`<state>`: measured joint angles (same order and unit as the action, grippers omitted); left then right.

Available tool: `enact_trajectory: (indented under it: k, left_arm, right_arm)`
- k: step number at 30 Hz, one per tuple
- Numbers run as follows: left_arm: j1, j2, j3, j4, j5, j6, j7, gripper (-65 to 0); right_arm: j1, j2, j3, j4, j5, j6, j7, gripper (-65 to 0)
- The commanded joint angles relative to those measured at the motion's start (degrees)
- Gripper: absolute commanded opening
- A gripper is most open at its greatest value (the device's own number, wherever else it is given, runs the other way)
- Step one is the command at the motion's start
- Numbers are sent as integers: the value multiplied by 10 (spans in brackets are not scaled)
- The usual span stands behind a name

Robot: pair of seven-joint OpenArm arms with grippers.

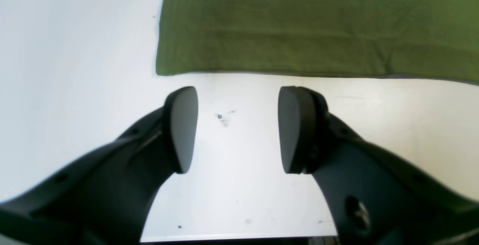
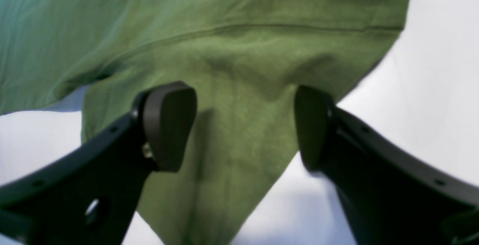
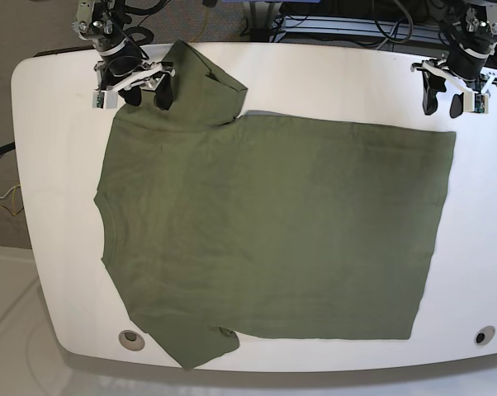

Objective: Fold the T-shirt properly

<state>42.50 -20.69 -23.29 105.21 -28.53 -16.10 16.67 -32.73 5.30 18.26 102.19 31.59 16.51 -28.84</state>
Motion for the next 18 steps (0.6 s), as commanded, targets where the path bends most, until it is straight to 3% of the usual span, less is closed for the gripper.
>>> enact_trajectory:
  k: [1, 3, 9, 15, 18]
  left_arm:
    - [2, -8, -2, 6, -9, 1, -13, -331]
    - [0, -9, -1, 7, -12, 0, -12, -333]
    - [6, -10, 5, 15, -25, -5, -17, -337]
    - [8, -13, 0, 19, -20, -2, -19, -337]
    - [9, -13, -1, 20, -20, -1, -21, -337]
  right_arm:
    - [-4, 4, -1, 2, 0, -7, -18, -231]
    - [-1, 5, -2, 2, 8, -4, -24, -232]
    - [17, 8, 5, -4, 115, 33, -73, -242]
    - [24, 6, 2, -19, 179, 33, -80, -298]
    - [20, 4, 2, -23, 182, 32, -73, -313]
